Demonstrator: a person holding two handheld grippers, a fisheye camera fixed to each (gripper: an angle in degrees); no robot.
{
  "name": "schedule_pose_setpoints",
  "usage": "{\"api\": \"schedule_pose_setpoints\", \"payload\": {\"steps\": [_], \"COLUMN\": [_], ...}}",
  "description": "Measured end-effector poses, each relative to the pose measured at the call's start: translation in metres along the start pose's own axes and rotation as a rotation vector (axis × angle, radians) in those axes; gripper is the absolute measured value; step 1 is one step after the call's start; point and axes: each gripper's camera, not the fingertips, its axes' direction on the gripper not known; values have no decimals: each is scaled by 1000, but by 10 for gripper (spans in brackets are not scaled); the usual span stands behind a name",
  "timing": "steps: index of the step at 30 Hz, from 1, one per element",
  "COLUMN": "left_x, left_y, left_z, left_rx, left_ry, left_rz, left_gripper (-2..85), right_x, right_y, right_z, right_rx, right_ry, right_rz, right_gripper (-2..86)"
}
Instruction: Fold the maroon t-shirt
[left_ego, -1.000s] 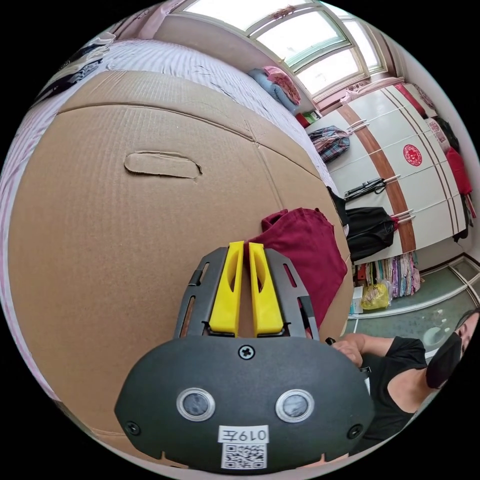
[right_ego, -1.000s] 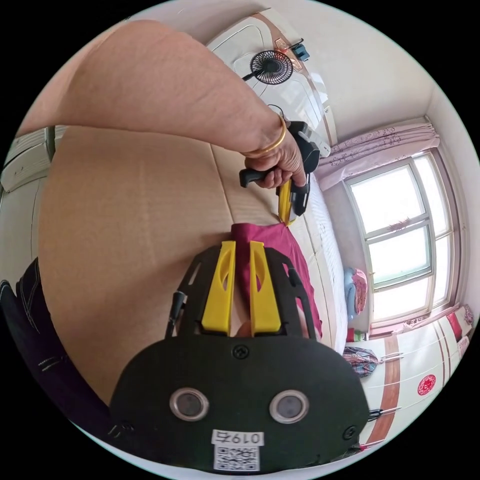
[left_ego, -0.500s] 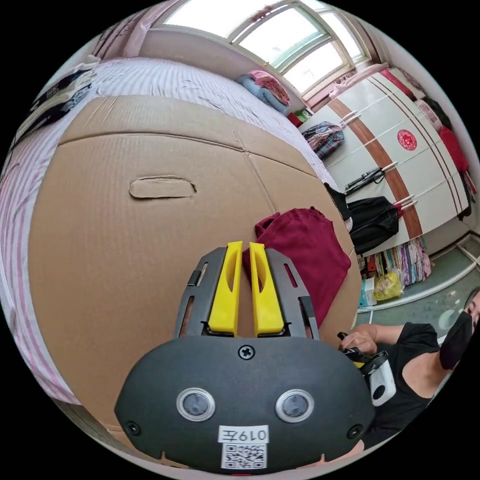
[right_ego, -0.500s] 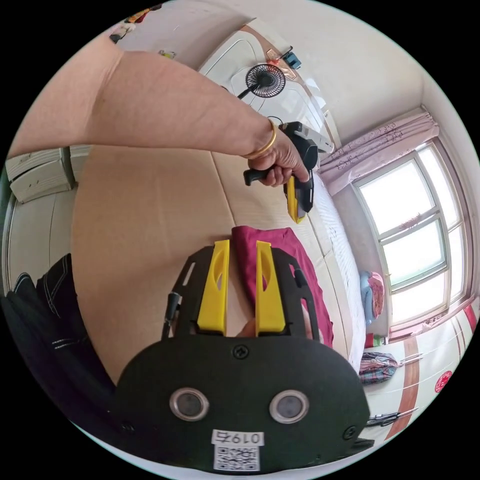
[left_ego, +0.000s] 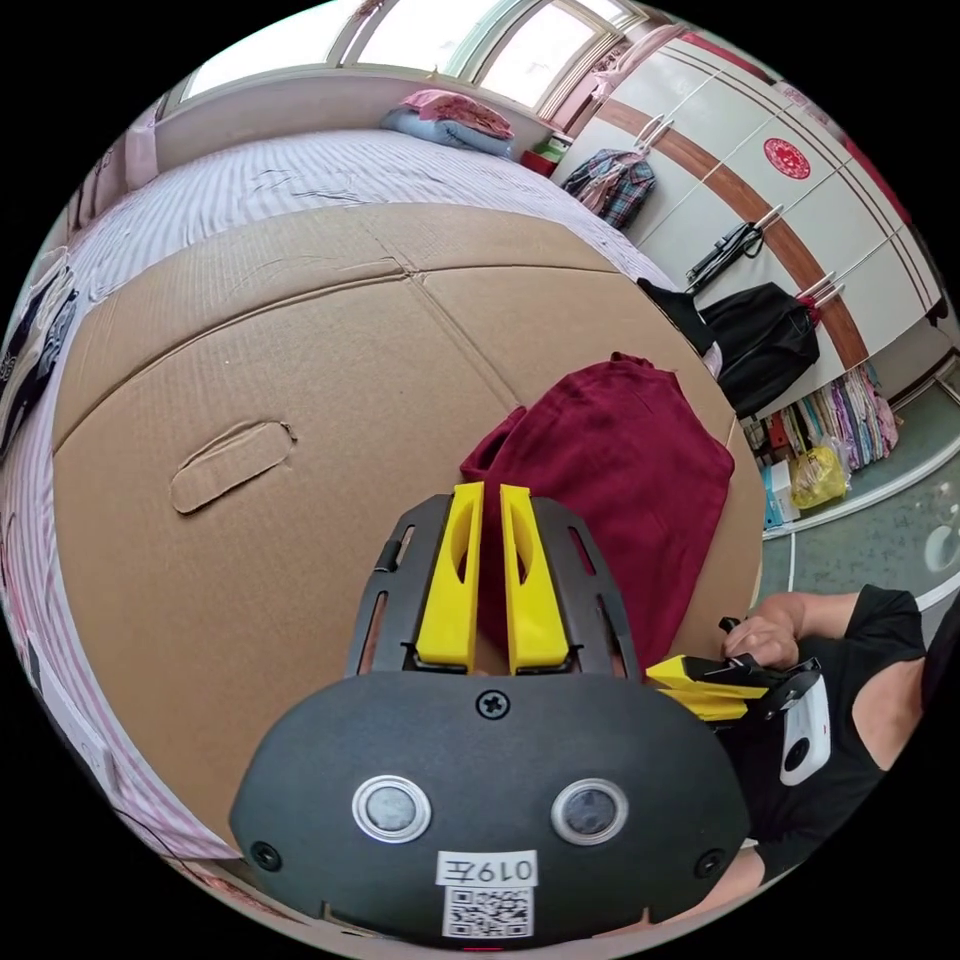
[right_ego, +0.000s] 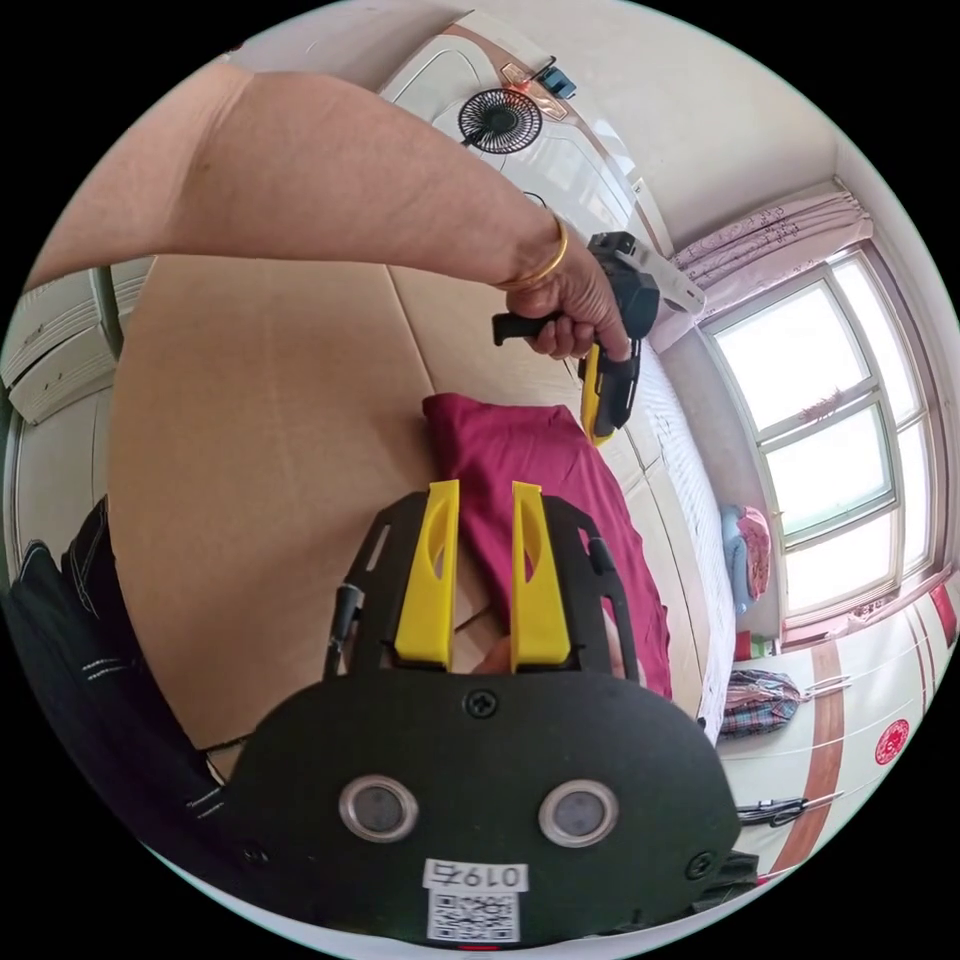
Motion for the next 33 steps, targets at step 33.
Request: {"api": "schedule_pose_setpoints", "payload": {"steps": [33], "left_x": [60], "left_y": [32], "left_z": [-11], "left_rx": [6], "left_ry": [49], "left_rz": [12], "left_gripper": [12], "right_x": [69], "right_y": [-66], "right_z": [-108], "right_rx": [9], "right_ry": [-12], "right_rz": [3], "right_gripper": [-6]}}
